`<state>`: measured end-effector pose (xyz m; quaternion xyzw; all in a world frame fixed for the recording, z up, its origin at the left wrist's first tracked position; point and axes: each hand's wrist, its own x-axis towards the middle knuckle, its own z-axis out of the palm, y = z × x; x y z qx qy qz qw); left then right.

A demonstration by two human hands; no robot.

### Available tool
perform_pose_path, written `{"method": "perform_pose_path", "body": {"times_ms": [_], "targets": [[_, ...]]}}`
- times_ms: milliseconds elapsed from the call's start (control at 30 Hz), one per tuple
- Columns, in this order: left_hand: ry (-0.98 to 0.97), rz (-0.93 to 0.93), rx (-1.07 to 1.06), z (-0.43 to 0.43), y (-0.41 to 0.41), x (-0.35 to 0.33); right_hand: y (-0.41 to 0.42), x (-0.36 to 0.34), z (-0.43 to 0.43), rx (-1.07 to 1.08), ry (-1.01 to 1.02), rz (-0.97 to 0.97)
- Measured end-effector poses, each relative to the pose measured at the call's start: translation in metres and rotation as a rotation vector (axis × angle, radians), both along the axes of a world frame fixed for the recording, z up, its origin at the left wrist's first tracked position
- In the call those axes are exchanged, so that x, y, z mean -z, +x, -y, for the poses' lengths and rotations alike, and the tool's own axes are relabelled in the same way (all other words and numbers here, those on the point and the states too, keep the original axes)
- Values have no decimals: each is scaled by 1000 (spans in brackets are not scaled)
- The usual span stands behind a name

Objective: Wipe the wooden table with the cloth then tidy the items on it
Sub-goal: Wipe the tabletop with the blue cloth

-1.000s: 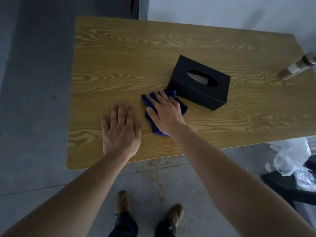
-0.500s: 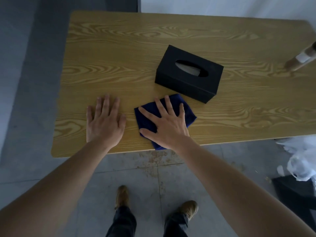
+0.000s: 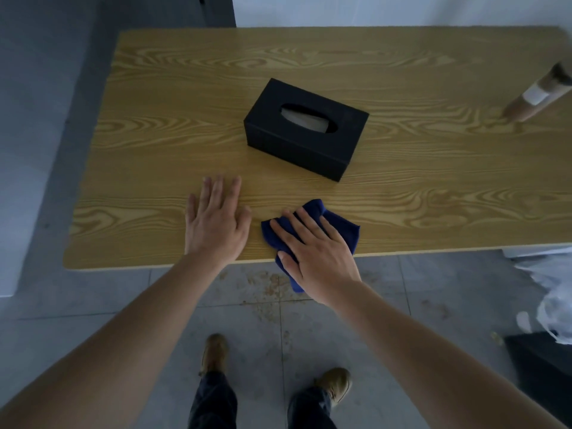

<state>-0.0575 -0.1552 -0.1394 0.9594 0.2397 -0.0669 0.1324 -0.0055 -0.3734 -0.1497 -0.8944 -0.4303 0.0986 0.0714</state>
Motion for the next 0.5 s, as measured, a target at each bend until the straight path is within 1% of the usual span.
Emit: {"method": "perform_pose_path", "body": {"times_ms": [333,500], "targets": [[-51,29,-34,85,53,2,26,8,95,83,93,48],[-92,14,-120,127,75,0,44,6,142,171,180,-15]]}}
